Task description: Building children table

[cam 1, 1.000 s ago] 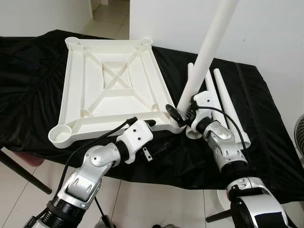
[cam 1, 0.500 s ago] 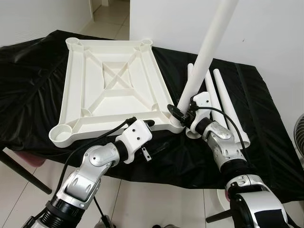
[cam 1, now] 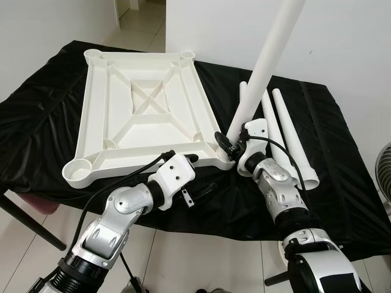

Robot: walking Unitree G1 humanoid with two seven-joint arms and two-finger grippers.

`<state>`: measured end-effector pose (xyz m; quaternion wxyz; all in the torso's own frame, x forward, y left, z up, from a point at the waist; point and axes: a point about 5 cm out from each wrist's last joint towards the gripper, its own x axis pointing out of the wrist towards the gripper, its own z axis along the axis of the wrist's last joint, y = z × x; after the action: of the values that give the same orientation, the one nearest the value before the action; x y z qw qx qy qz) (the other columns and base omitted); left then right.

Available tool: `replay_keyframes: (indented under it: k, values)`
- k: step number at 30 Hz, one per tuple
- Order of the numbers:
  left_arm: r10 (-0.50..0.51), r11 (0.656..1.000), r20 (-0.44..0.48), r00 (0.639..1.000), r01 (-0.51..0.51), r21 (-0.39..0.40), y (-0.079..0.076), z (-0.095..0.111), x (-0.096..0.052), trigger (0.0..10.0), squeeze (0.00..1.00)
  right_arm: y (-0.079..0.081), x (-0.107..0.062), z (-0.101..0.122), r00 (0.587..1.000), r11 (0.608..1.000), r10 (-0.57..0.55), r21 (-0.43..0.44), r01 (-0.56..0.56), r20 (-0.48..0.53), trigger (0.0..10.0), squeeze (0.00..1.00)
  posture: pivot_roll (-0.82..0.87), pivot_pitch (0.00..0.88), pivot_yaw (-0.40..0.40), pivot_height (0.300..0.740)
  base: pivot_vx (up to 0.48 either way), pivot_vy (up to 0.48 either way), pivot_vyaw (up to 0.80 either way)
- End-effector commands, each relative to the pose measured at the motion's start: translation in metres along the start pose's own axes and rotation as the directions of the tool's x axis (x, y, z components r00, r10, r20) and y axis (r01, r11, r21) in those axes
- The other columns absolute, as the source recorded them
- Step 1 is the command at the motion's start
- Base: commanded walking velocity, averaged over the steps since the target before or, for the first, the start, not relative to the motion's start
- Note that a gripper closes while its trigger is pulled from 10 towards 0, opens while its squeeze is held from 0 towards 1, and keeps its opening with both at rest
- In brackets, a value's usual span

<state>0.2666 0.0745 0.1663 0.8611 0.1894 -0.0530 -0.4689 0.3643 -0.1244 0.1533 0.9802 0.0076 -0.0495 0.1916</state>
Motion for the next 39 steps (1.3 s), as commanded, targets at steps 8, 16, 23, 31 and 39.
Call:
replay_keyframes:
  k: [8,16,23,31,39]
  values:
    - [-0.03,1.0,0.004,1.0,0.03,-0.008,-0.003,0.001,0.002,10.0,0.0,0.002,-0.006,-0.011,0.952,0.948,-0.306,0.086,0.306,-0.018,10.0,0.0,0.21,0.087,-0.064,0.74,0.0,0.0,0.0]
    - [-0.031,0.999,0.003,1.0,0.031,-0.012,-0.005,0.001,0.001,10.0,0.0,0.014,-0.012,-0.015,0.886,0.881,-0.462,0.1,0.462,-0.02,10.0,0.0,0.21,0.09,-0.07,0.74,0.0,0.0,0.0]
    - [-0.033,0.999,0.002,0.999,0.033,-0.016,-0.007,0.001,0.001,10.0,0.0,0.021,-0.011,-0.012,0.903,0.894,-0.429,0.146,0.424,0.004,10.0,1.0,0.21,0.082,-0.076,0.74,0.0,0.0,0.0]
    - [-0.034,0.999,0.002,0.999,0.034,-0.015,-0.008,0.0,0.001,10.0,0.0,0.017,-0.016,-0.001,0.912,0.908,-0.399,0.178,0.379,0.093,10.0,0.78,0.21,0.079,-0.077,0.74,0.0,0.0,0.0]
    - [-0.033,0.999,0.002,0.999,0.033,-0.011,-0.006,0.0,0.002,10.0,0.0,0.02,-0.038,0.001,0.937,0.948,-0.303,0.155,0.277,0.175,10.0,0.0,0.2,0.063,-0.077,0.74,0.0,0.0,0.0]
